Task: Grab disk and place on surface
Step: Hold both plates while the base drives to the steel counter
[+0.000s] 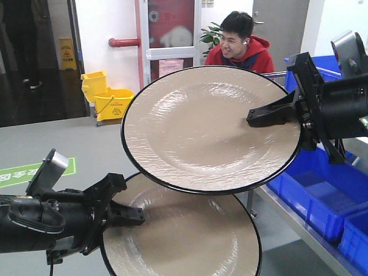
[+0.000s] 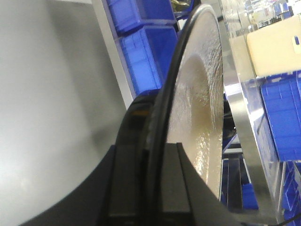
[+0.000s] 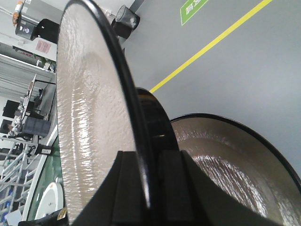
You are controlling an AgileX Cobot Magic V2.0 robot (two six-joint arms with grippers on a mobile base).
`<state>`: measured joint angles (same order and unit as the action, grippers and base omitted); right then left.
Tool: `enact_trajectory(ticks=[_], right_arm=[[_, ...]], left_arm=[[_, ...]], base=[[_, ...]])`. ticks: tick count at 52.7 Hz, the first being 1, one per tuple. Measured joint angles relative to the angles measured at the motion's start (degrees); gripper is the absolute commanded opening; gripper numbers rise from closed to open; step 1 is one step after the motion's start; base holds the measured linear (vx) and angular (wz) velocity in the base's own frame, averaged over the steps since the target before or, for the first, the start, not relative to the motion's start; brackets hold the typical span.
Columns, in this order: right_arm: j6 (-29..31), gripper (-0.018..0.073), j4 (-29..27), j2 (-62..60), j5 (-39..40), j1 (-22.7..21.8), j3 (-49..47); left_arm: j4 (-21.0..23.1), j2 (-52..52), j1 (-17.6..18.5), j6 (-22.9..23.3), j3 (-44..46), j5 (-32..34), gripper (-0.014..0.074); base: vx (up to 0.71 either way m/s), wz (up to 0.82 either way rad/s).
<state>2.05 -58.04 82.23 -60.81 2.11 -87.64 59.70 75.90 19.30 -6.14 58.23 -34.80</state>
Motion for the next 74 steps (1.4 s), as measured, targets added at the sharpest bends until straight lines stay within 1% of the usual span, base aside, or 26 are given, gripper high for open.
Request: enact_trajectory(ticks=[12, 21, 51, 74], right_arm=[[0.0, -0.0008, 0.0, 0.0, 0.0, 0.0, 0.0], [0.0, -0.0008, 0.0, 0.0, 0.06, 0.0, 0.0], [0.0, -0.0008, 0.23, 0.0, 0.16, 0.0, 0.0], [0.0, -0.0008, 0.29, 0.0, 0.12, 0.0, 0.0]], left_arm=[[0.0, 0.0, 0.0, 0.0, -0.01, 0.0, 0.0001], [0.0, 0.0, 0.0, 0.02, -0.12, 0.11, 0.0001], [0.0, 0.0, 0.0, 0.02, -0.12, 0.23, 0.0001], [0.0, 0.0, 0.0, 0.02, -0.12, 0.08, 0.0001]], base=[[0.39, -0.2], [0.39, -0.48], [0.32, -0.77], [0.25, -0.57]])
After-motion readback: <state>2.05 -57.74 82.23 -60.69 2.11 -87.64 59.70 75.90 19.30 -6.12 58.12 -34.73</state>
